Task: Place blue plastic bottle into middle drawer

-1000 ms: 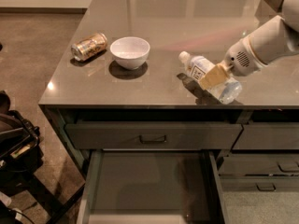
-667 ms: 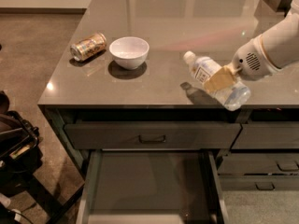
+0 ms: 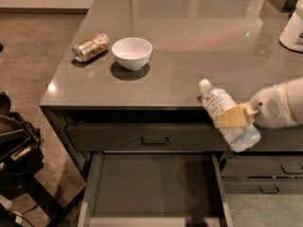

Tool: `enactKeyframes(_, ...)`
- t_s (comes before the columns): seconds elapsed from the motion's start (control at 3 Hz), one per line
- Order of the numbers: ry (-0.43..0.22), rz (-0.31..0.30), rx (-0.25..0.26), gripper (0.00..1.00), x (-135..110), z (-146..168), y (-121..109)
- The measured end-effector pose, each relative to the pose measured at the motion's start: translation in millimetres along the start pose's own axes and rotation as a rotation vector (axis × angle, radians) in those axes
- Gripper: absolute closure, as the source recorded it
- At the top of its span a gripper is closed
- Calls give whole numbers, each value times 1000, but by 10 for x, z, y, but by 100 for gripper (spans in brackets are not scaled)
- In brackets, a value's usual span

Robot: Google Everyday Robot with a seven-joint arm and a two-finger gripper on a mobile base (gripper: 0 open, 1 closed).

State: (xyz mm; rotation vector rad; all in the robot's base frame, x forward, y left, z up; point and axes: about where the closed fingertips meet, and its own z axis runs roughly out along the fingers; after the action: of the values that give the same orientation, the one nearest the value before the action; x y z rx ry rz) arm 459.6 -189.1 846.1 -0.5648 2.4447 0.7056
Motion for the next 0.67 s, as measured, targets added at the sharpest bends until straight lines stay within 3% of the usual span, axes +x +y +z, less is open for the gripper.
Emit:
enactKeyframes(0.33,-96,135,-73,100,338,269,-203)
enactKeyframes(0.67,-96,135,-73,100,339,270,-202)
